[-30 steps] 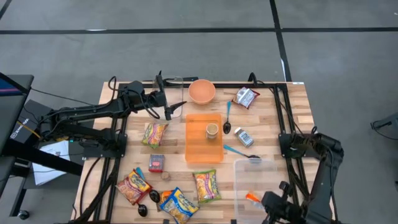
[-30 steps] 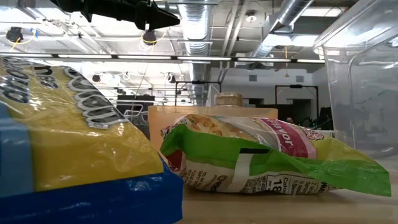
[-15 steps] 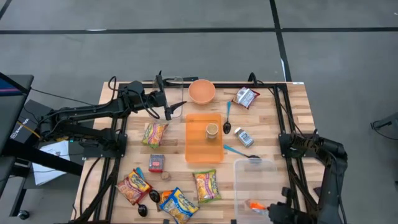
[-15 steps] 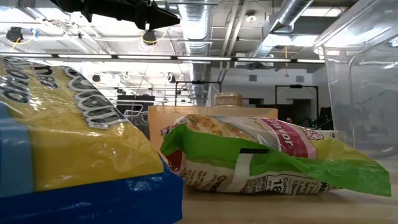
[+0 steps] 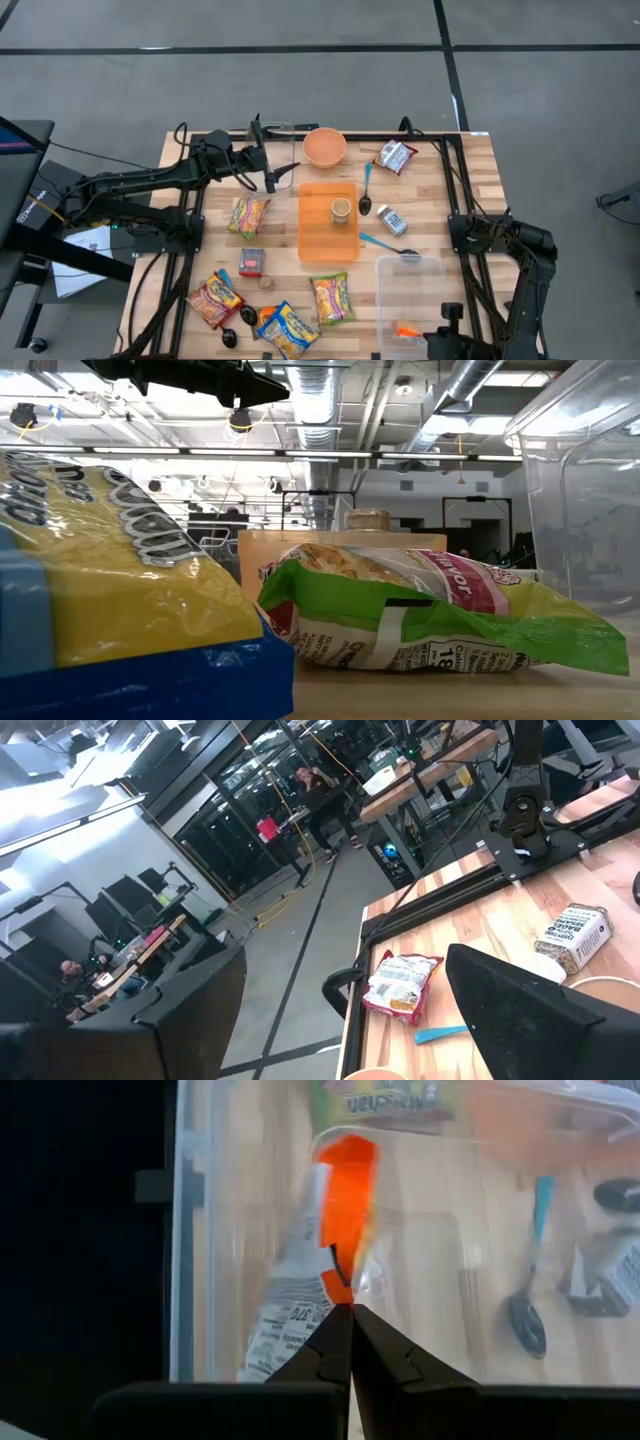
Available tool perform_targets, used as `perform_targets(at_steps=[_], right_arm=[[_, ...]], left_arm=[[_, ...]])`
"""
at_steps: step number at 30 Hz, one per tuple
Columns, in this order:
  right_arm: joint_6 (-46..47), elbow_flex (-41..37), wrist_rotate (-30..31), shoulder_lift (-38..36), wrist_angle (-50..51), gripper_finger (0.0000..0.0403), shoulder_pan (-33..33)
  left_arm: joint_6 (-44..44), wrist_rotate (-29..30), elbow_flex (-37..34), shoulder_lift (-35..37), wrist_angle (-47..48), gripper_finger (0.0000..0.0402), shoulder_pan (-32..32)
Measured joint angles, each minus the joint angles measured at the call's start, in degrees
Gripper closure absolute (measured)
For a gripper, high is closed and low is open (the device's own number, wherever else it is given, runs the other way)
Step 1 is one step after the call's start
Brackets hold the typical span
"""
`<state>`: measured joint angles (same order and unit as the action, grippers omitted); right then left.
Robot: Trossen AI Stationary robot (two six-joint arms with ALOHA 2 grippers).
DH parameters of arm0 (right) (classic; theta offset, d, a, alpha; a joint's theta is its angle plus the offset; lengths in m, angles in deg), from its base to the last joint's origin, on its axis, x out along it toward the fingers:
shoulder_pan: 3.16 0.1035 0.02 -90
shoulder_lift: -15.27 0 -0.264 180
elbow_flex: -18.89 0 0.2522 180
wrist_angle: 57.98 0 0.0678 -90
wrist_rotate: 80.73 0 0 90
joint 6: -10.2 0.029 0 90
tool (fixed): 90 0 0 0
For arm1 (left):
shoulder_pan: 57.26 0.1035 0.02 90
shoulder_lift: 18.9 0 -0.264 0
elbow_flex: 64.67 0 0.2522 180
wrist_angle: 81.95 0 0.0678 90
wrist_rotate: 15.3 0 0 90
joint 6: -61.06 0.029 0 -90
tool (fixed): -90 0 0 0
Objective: Pick & Place Food Item
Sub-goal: Put the orange noodle pack into the transparent container
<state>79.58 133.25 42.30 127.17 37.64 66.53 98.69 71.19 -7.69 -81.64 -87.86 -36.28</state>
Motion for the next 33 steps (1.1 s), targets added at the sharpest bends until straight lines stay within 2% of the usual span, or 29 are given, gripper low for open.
perform_targets(at_steps=[8, 18, 29, 33], right_arm=[[-6.94, -0.02, 0.46, -0.02, -0.18, 0.0403, 0.94], [-7.01, -5.92, 1.49, -0.04, -5.54, 0.0403, 1.25], [-7.29, -6.38, 1.75, -0.04, -6.97, 0.0403, 1.02], [-3.67, -6.38, 1.92, -0.20, -6.13, 0.0397, 1.01]], left_arm=[[0.00, -0.02, 0.00, 0.00, 0.22, 0.0064, 0.00], [0.00, -0.02, 0.00, 0.00, 0.34, 0.0064, 0.00], [0.00, -0.02, 0.00, 0.00, 0.80, 0.0064, 0.00], [0.00, -0.02, 0.00, 0.00, 0.92, 0.0064, -0.01]])
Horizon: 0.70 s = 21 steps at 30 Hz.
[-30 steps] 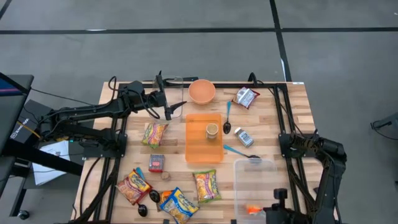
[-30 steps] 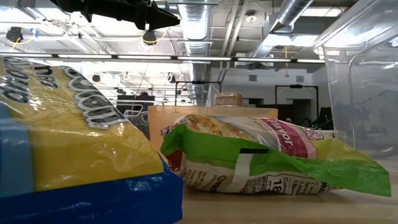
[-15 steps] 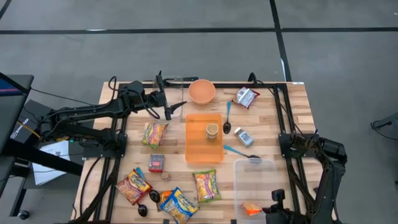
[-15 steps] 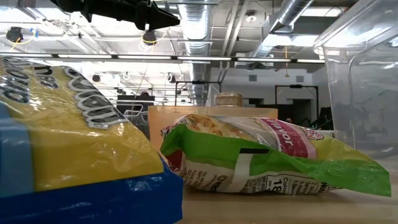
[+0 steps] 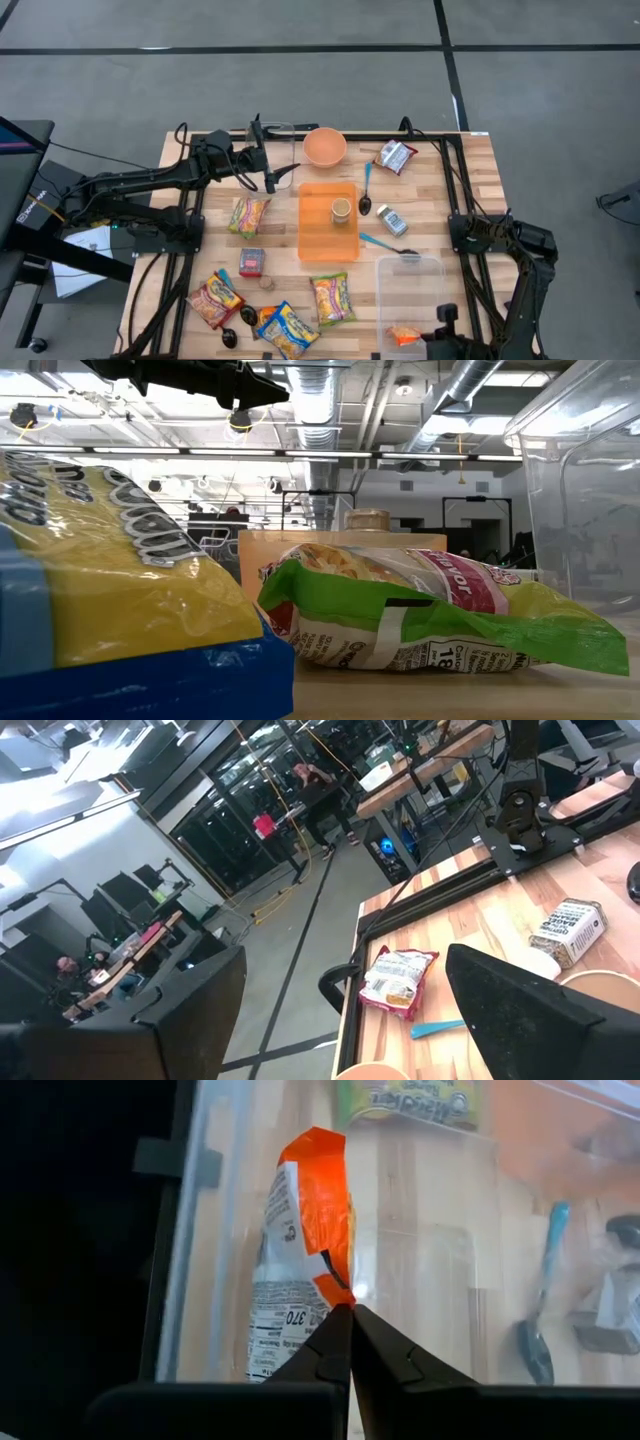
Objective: Pick & Place Food Item
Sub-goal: Put the orange noodle pack into the transparent container, then put the white seasoning bottle into the orange bin
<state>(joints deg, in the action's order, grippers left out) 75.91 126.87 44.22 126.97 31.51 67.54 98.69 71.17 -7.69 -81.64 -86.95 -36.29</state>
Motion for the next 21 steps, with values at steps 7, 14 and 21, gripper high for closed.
perform_targets(at_steps=[7, 14, 21], right_arm=[[3.96, 0.02, 2.06, -0.02, 0.48, 0.0351, 0.71], [3.88, 1.50, 4.70, -0.02, 1.38, 0.0323, 1.75], [3.78, 5.77, 10.22, -0.04, 7.87, 0.0319, 2.46]], left_arm=[[0.00, 0.00, 0.00, 0.00, 0.34, 0.0064, 0.01], [0.02, 0.00, 0.00, 0.00, 0.34, 0.0064, 0.01], [0.02, 0.00, 0.00, 0.00, 0.34, 0.0064, 0.00]])
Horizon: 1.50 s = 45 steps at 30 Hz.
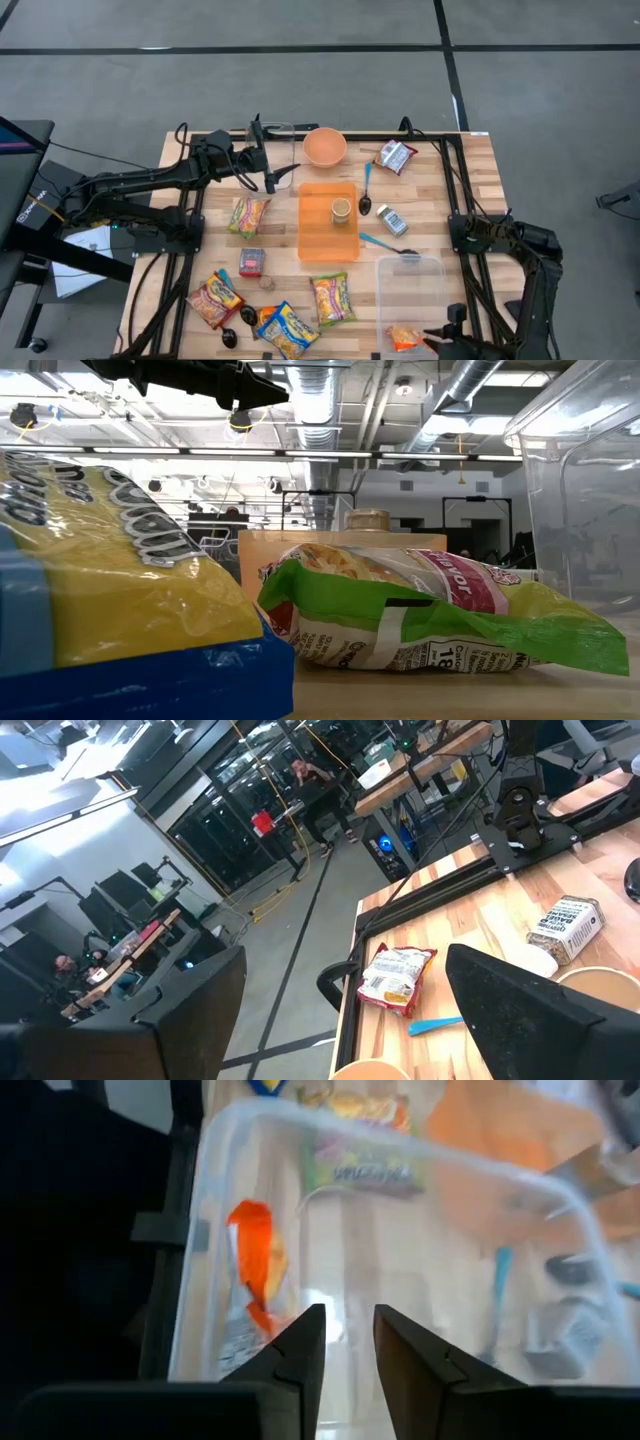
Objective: Pick & Place Food Item
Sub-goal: Put the white seasoning bottle into the orange bin
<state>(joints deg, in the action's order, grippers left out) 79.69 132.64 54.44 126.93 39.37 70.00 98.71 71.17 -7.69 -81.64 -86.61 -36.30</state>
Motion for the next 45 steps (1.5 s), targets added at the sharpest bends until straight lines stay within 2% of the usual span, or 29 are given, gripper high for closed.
perform_targets(at_steps=[5, 12, 15, 23, 33, 37, 41, 45], right_arm=[[2.16, 3.20, 4.70, -0.02, 6.40, 0.0319, -1.13], [5.18, 3.85, 15.92, -4.30, 6.42, 0.0320, -7.07], [4.85, 3.85, 16.25, -6.96, 6.45, 0.0320, -11.16], [-5.85, 3.85, 14.82, -13.36, 6.44, 0.0320, -24.20], [-14.55, 3.83, 8.58, -22.83, 6.42, 0.0320, -43.55], [-19.56, 3.83, -0.95, -25.98, 6.38, 0.0309, -52.42], [-24.63, 3.83, -11.13, -26.28, 5.51, 0.0263, -62.80], [-28.80, 3.79, -20.74, -23.45, 6.50, 0.0190, -71.56]], left_arm=[[0.00, 0.00, 0.00, 0.00, -0.01, 0.0064, -0.01], [-0.01, 0.02, 0.00, 0.00, -0.02, 0.0064, -0.01], [0.00, 0.02, 0.00, 0.00, -0.02, 0.0064, -0.01], [0.02, 0.02, 0.00, 0.00, 0.00, 0.0064, 0.01], [4.39, 0.79, -0.02, 0.02, 6.92, 0.0064, 0.01], [4.52, 0.95, -0.02, 0.02, 7.72, 0.0064, 0.01], [4.55, 1.03, -0.02, 0.02, 7.76, 0.0064, 0.01], [4.55, 1.03, -0.02, 0.02, 8.64, 0.0064, 0.01]])
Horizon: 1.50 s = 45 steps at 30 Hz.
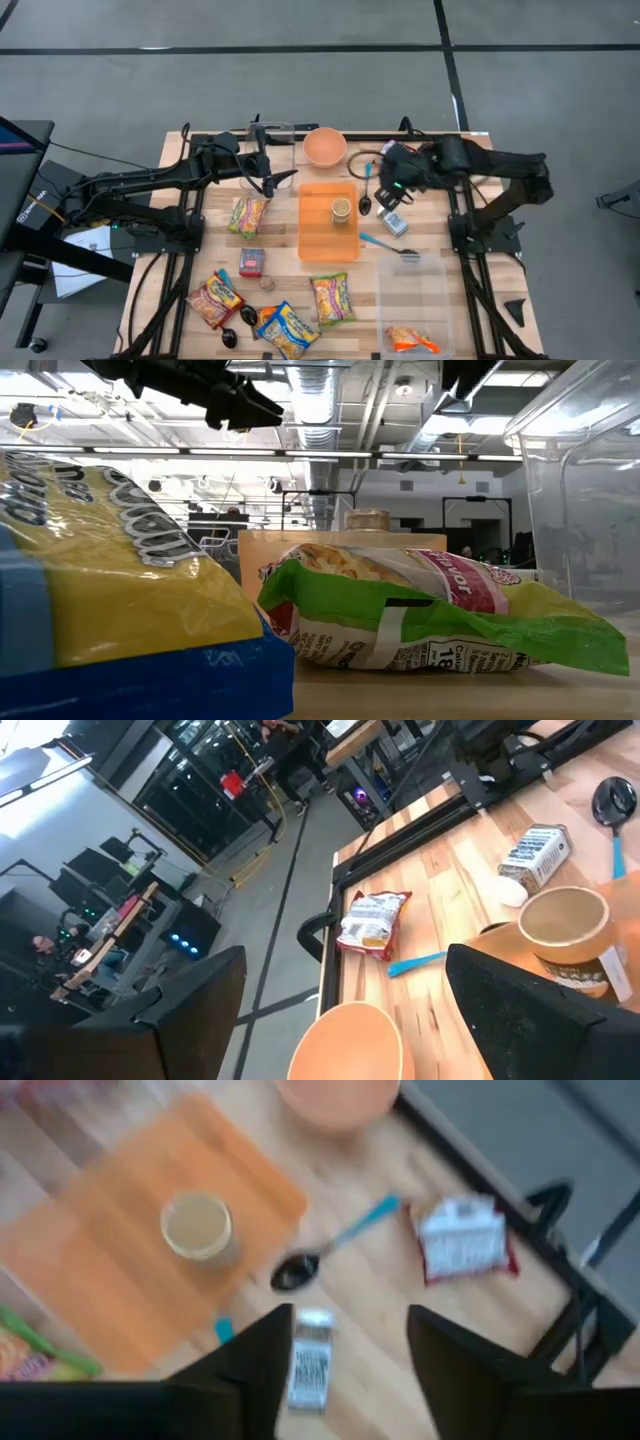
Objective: Pick & Place Food Item
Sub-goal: Put the white seasoning bottle into the orange bin
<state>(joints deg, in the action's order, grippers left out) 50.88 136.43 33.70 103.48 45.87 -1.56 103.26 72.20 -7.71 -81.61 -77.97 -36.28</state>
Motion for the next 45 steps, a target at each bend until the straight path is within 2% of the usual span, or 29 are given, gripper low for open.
perform_targets(at_steps=[4, 9, 13, 20, 26, 32, 45], right_arm=[[-3.19, -1.51, -6.62, 3.15, -0.17, 0.0124, -4.71], [-3.32, -8.26, -8.36, 3.53, -0.48, 0.0085, -5.91], [-2.26, -17.26, -9.33, 0.33, -5.19, 0.0077, -5.87], [-0.25, -35.26, -17.03, -7.65, -20.80, 0.0076, -5.90], [0.46, -44.18, -19.75, -9.62, -28.06, 0.0076, -6.74], [-0.64, -47.78, -22.31, -5.39, -31.84, 0.0076, -8.50], [-3.10, -47.83, -23.11, 1.92, -33.74, 0.0076, -9.26]], left_arm=[[0.01, 0.14, 0.00, 0.00, 1.16, 0.0064, 0.00], [0.02, 3.47, 0.00, 0.00, 1.94, 0.0064, 0.00], [0.02, 3.69, 0.00, 0.00, 2.35, 0.0064, 0.00], [0.02, 3.74, 0.00, 0.00, 2.33, 0.0064, 0.00], [0.02, 3.75, 0.00, 0.00, 1.98, 0.0064, 0.00], [-0.01, 3.74, 0.00, 0.00, 2.00, 0.0064, 0.00], [-0.03, 3.76, 0.00, 0.00, 2.14, 0.0064, 0.00]])
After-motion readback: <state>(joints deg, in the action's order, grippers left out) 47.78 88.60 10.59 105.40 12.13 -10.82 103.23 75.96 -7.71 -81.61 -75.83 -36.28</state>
